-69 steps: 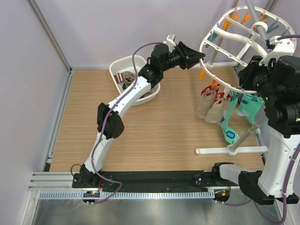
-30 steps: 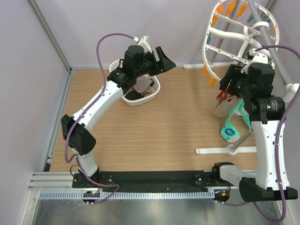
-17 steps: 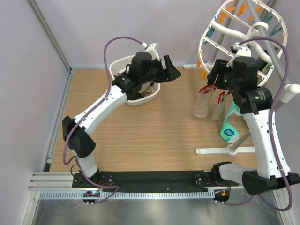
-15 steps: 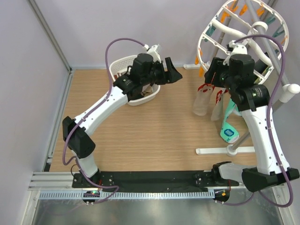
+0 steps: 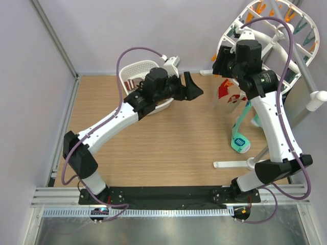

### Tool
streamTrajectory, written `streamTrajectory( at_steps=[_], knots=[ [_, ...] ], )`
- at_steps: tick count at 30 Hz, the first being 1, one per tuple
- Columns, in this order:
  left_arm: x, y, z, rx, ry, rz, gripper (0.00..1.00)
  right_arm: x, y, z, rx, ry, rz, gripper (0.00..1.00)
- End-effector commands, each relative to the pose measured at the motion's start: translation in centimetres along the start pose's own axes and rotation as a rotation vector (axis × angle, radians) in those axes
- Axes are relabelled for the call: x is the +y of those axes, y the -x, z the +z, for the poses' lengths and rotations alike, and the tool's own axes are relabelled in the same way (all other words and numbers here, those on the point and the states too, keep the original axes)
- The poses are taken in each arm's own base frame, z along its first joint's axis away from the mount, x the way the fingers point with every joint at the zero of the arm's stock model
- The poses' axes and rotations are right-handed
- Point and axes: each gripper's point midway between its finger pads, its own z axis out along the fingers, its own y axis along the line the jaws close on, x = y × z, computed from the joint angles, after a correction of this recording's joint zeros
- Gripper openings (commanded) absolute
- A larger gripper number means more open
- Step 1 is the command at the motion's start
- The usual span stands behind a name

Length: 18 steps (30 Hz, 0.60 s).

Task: Remove the socks clipped to the hanger
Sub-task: Adjust the hanger on the clothesline.

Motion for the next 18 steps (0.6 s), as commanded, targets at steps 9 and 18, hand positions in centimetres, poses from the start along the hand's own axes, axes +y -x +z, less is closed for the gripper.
streamTrajectory(
  at_steps=[9,18],
  knots=[
    [-8.3,-0.7,4.6,-0.084,-0.204,0.012,0.75,1.1,5.0,-1.5,-0.138,0.040,-0.013,0.60],
    [-11.6,3.3,7.5,-0.223,-0.330,-0.045,0.78,0.9,6.1,-3.7,-0.176,0.049,-0.013,0.61]
  ],
)
